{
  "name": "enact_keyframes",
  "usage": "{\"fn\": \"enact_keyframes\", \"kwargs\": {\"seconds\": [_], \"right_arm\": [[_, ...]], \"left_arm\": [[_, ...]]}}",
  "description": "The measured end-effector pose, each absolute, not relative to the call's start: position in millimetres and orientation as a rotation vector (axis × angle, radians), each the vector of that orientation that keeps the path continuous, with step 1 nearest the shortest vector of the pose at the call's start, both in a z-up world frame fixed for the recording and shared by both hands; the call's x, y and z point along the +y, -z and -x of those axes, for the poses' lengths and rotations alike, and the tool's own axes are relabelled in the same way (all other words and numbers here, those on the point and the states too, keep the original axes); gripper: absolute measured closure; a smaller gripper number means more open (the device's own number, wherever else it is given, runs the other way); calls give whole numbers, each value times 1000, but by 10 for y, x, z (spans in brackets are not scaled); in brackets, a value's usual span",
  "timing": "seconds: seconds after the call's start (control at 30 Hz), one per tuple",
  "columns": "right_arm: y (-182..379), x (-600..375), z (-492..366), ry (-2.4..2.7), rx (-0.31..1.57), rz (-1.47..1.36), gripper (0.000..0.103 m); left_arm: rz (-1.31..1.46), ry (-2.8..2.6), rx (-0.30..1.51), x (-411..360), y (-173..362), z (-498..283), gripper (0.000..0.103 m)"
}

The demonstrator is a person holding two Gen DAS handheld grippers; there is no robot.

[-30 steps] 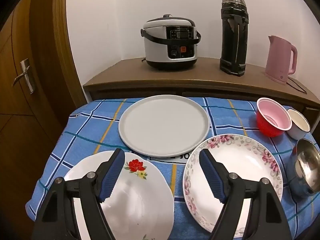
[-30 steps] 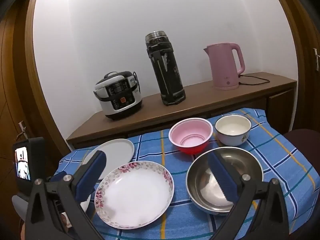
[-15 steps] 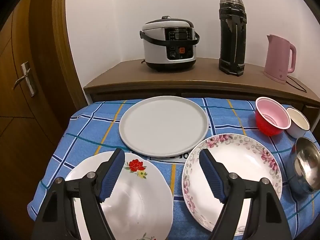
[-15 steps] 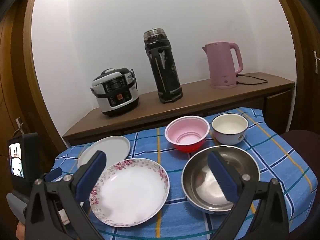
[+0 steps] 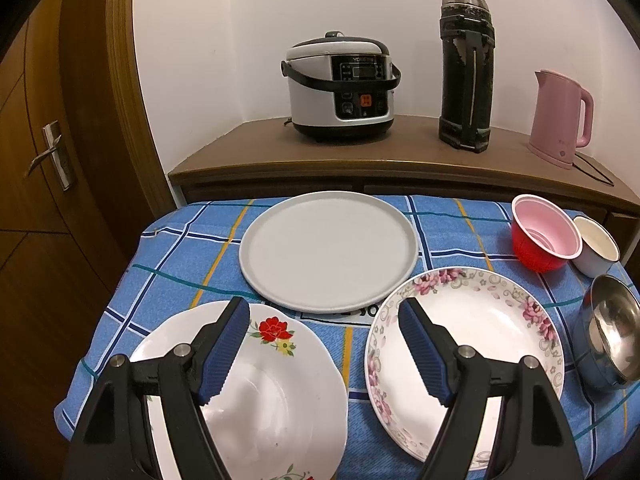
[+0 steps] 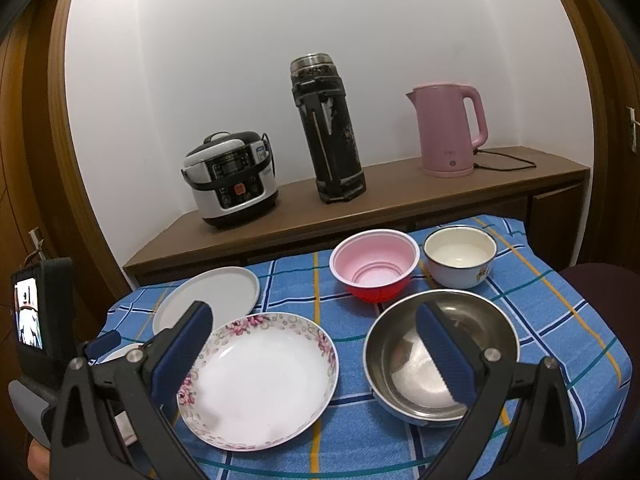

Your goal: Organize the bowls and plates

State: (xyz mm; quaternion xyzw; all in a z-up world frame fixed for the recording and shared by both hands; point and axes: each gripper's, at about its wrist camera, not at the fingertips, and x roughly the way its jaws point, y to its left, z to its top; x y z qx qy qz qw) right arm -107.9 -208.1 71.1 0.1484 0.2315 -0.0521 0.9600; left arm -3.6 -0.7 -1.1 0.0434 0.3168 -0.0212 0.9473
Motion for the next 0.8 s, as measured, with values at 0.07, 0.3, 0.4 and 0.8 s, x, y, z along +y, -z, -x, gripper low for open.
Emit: {"fn": "enact_keyframes", "kwargs": {"seconds": [0.07, 0.3, 0.4, 0.8], "right_arm": [[-712, -2080, 1084, 106, 467, -301, 0], [-723, -2080, 1084, 107, 466, -296, 0], [-720, -2081, 1091, 106, 467, -297, 0], [-733, -2085, 1096, 104, 463, -290, 0]], "left_arm": [[-89, 43, 644, -3, 9, 39, 24], [-90, 43, 646, -4, -1, 40, 24], [-90, 44, 646, -2, -6, 39, 24], [-95, 44, 647, -3, -27, 39, 24]]}}
